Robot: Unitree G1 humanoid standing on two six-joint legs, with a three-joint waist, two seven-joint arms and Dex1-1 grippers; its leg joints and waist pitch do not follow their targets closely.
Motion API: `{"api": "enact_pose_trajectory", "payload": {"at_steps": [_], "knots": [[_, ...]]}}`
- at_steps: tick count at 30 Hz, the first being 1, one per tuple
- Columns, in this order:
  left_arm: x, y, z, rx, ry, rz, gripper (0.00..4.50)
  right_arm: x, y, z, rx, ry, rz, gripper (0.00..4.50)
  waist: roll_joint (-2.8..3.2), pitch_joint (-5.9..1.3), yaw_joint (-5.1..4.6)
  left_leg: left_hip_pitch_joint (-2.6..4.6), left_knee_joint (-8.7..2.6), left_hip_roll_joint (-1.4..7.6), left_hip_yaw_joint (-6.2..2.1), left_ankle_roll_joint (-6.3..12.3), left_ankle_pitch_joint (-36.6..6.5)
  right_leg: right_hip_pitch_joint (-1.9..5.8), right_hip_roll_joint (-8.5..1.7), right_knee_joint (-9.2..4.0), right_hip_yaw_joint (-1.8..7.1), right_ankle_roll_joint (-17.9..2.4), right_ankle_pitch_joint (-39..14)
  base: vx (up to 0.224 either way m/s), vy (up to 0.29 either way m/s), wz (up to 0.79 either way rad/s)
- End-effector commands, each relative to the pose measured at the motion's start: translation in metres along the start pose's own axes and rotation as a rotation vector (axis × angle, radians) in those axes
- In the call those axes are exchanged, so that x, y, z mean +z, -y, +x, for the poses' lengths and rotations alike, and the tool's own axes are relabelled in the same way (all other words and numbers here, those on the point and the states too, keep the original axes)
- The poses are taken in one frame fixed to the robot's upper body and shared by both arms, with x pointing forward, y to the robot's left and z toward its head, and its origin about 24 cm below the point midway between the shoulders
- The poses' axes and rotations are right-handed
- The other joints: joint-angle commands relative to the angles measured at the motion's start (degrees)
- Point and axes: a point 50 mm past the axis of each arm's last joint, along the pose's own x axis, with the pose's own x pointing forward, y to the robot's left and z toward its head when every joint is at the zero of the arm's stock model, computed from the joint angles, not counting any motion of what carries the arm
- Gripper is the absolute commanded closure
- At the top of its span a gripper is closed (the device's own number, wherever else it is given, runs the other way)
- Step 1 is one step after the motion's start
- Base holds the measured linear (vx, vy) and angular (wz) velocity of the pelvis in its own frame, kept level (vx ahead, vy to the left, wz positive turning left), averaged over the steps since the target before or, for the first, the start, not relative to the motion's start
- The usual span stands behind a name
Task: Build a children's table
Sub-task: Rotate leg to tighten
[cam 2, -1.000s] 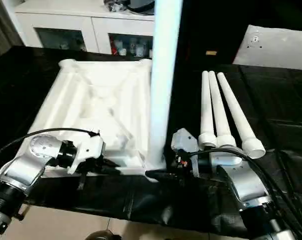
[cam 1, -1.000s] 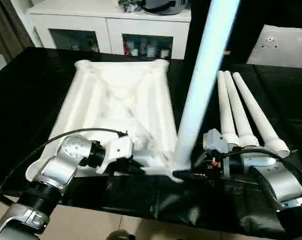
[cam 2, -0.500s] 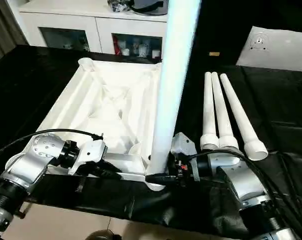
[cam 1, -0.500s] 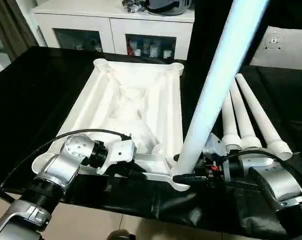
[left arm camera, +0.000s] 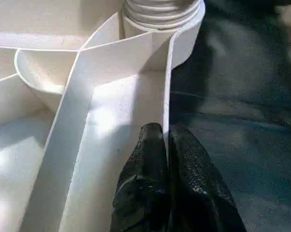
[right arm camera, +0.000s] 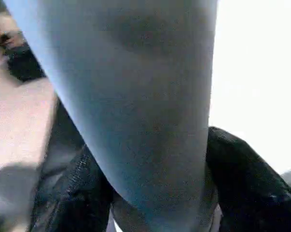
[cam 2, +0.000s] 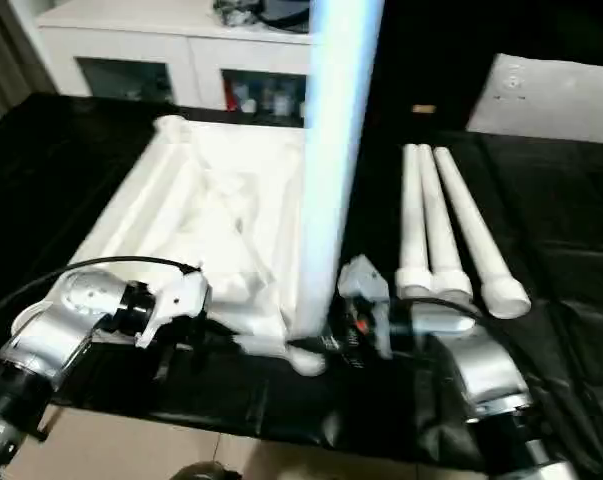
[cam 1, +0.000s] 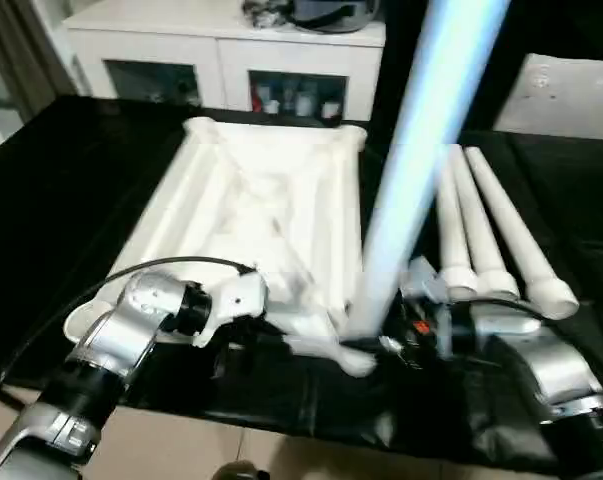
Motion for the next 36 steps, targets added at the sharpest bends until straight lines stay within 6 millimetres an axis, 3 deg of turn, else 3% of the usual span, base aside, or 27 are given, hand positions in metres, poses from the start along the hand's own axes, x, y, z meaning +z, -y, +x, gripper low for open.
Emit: {"api": "enact_pose_trajectory", "payload": {"at_steps": [1,2,3,4,6,7,9,10,13,15,17,18,21,26,27,30,33,36], "knots": [[0.017,-0.006,0.013,0.195,0.083,-0.041,4.50,-0.005,-0.007,0.030,-0.057,0.035,0.071,2.03,-0.53,-3.07,-0.52,0.97,-4.60,6.06,-2.81,0.78,-13.6,2.36,-7.82,-5.42,4.53,-5.0,-26.0,0.000,0.000,0.00],[0.024,-0.006,0.019,0.283,0.114,-0.088,4.50,-0.006,-0.004,0.041,-0.153,0.054,0.113,2.03,-0.45,-2.92,-0.97,0.98,-4.68,6.10,-2.89,0.27,-14.5,2.38,-7.91,-5.44,4.39,-5.2,-27.0,0.000,0.000,0.00],[0.025,-0.005,0.020,0.289,0.120,-0.097,4.50,-0.006,-0.004,0.043,-0.160,0.058,0.115,2.03,-0.39,-2.28,-2.08,1.59,-4.59,5.81,-3.11,-0.59,-18.3,1.97,-7.79,-6.65,3.58,-4.2,-32.6,0.000,0.000,0.00],[0.029,-0.004,0.025,0.318,0.137,-0.127,4.50,-0.005,-0.004,0.048,-0.182,0.073,0.125,2.03,-0.53,-2.53,-2.66,2.16,-3.93,5.16,-3.04,-0.76,-19.5,2.21,-8.01,-7.24,3.26,-2.3,-35.8,0.000,0.000,0.00],[0.038,-0.004,0.033,0.397,0.161,-0.168,4.50,-0.004,-0.003,0.057,-0.246,0.078,0.147,2.03,-0.56,-2.33,-3.58,1.98,-4.18,5.12,-3.11,0.19,-19.2,1.99,-7.44,-7.70,2.94,-1.1,-35.6,0.000,0.000,0.00],[0.041,-0.005,0.037,0.430,0.165,-0.177,4.50,-0.003,-0.002,0.062,-0.271,0.080,0.157,2.03,-0.86,-2.49,-3.71,1.87,-4.12,5.02,-3.10,0.39,-18.9,2.17,-7.46,-7.58,2.96,-0.9,-35.3,0.000,0.000,0.00],[0.052,-0.005,0.045,0.488,0.182,-0.198,4.50,-0.002,0.000,0.071,-0.348,0.069,0.192,2.03,-0.54,-2.65,-3.73,1.32,-4.41,5.29,-3.16,1.00,-16.5,2.36,-7.53,-7.15,3.36,-1.3,-32.2,0.000,0.000,0.00],[0.059,-0.004,0.049,0.517,0.188,-0.207,4.50,-0.002,0.001,0.075,-0.393,0.060,0.206,2.03,-0.77,-2.81,-3.80,1.16,-4.50,5.47,-3.19,1.18,-15.5,2.41,-7.52,-6.72,3.55,-2.0,-30.2,0.000,0.000,0.00],[0.065,-0.002,0.051,0.517,0.194,-0.210,4.50,-0.002,0.000,0.078,-0.399,0.062,0.224,2.03,-0.59,-3.10,-3.45,0.84,-4.50,5.53,-2.98,2.09,-12.7,2.49,-7.67,-6.05,4.16,-3.7,-25.0,0.000,0.000,0.00],[0.064,-0.001,0.050,0.509,0.177,-0.199,4.50,-0.001,0.000,0.077,-0.398,0.087,0.231,1.33,-0.61,-3.35,-3.11,0.58,-4.42,5.47,-2.79,3.09,-10.2,2.72,-7.66,-5.58,4.36,-4.4,-21.6,0.000,0.000,0.00],[0.063,-0.002,0.048,0.508,0.167,-0.198,4.50,0.000,0.000,0.075,-0.404,0.098,0.228,1.31,-0.44,-3.43,-3.02,0.30,-4.42,5.54,-2.76,3.76,-8.3,2.87,-7.48,-5.14,4.39,-5.0,-18.5,0.000,0.000,0.00],[0.059,-0.002,0.045,0.501,0.154,-0.195,4.50,0.000,0.002,0.072,-0.416,0.101,0.213,1.31,-0.18,-3.52,-2.97,0.26,-4.46,5.66,-2.83,4.08,-7.5,2.93,-7.48,-4.84,4.38,-5.5,-16.7,0.000,0.000,0.00],[0.055,-0.002,0.040,0.473,0.140,-0.177,4.50,0.003,0.004,0.064,-0.419,0.119,0.187,0.86,-0.30,-3.31,-3.07,0.29,-4.53,5.65,-2.75,3.85,-8.8,2.98,-7.49,-5.09,4.32,-5.9,-18.0,0.000,0.000,0.00],[0.047,-0.002,0.030,0.410,0.133,-0.129,4.50,0.009,0.008,0.041,-0.366,0.143,0.063,0.40,-0.26,-3.13,-3.09,0.65,-4.77,5.78,-2.89,3.09,-12.1,2.82,-7.34,-5.49,4.27,-4.5,-21.4,0.000,0.000,0.00],[0.043,-0.001,0.026,0.369,0.121,-0.104,4.50,0.010,0.010,0.027,-0.337,0.145,0.015,0.30,-0.26,-3.05,-3.00,0.57,-4.73,5.64,-2.89,3.22,-12.5,2.88,-7.39,-5.64,4.27,-4.1,-21.9,0.000,0.000,0.00],[0.040,0.000,0.021,0.318,0.119,-0.074,4.50,0.011,0.012,0.011,-0.296,0.151,-0.018,0.09,-0.32,-3.07,-2.92,0.46,-4.65,5.57,-2.83,3.84,-12.2,2.91,-7.49,-5.69,4.35,-4.0,-22.1,0.000,0.000,0.00],[0.035,0.003,0.018,0.245,0.101,-0.039,4.50,0.011,0.015,-0.004,-0.254,0.116,-0.050,0.03,-0.25,-3.39,-2.74,0.37,-4.49,5.89,-2.82,4.49,-9.9,2.81,-7.33,-5.04,4.42,-5.1,-18.7,0.000,0.000,0.00],[0.029,0.006,0.014,0.144,0.078,0.000,4.50,0.011,0.011,-0.018,-0.134,0.068,-0.091,0.03,-0.27,-3.57,-1.89,0.26,-4.25,5.79,-2.66,5.51,-8.8,2.94,-7.31,-4.77,4.44,-5.6,-17.0,0.000,0.000,0.00]]}}
